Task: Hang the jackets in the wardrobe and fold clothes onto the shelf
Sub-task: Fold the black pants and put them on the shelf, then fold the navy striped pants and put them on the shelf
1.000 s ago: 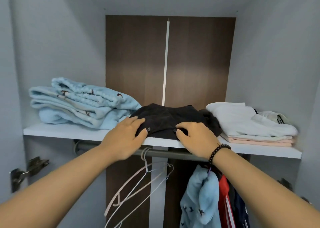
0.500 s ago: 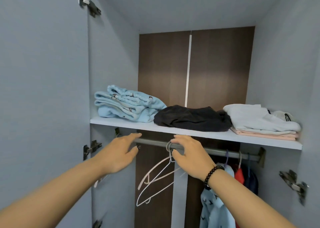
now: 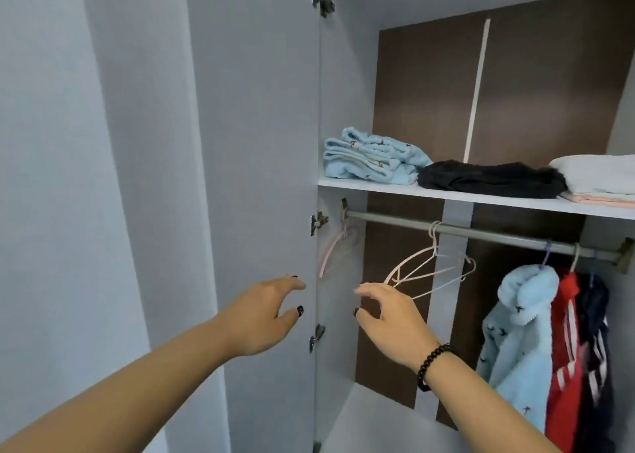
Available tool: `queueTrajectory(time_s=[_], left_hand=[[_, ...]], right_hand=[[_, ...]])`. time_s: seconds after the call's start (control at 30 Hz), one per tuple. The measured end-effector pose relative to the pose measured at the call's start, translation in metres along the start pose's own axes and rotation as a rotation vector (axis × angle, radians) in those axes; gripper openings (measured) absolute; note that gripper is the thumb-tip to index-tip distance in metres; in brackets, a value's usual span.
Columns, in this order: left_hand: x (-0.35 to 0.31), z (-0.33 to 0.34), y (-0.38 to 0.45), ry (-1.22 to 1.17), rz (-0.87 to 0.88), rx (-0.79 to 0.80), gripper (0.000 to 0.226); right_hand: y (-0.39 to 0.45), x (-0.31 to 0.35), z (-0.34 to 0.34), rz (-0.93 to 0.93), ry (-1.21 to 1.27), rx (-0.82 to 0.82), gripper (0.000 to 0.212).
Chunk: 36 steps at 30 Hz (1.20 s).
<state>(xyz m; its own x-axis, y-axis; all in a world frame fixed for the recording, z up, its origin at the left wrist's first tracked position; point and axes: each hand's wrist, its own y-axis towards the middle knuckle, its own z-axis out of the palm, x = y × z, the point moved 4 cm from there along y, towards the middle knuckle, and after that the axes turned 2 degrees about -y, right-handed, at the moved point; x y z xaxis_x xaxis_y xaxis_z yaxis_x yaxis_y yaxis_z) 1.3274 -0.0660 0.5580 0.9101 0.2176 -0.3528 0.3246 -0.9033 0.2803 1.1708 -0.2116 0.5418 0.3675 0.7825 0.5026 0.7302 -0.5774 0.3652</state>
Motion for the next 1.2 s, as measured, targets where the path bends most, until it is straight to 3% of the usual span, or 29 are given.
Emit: queueTrajectory(time_s=[0.27, 0.83, 1.0, 1.2], left_hand=[[0.064, -0.014, -0.139, -0.005, -0.290, 0.040, 0.045], [0.103, -0.010, -0.393, -0.091, -0.879, -0.153, 0.044], [0.106, -0.011, -0.471, -0.123, -1.029, -0.172, 0.043], [0.131, -0.034, -0.564, -0.171, -1.151, -0.308, 0.040]], right_hand=[[-0.042, 0.096, 0.076, -0.133, 0.068, 0.216, 0.035], [-0.130, 0.217, 0.231, -0.482, 0.129, 0.730, 0.036], [-0.171, 0.268, 0.276, -0.585, 0.122, 0.867, 0.034], [-0.209, 0.344, 0.333, -0.727, 0.103, 0.967, 0.031]])
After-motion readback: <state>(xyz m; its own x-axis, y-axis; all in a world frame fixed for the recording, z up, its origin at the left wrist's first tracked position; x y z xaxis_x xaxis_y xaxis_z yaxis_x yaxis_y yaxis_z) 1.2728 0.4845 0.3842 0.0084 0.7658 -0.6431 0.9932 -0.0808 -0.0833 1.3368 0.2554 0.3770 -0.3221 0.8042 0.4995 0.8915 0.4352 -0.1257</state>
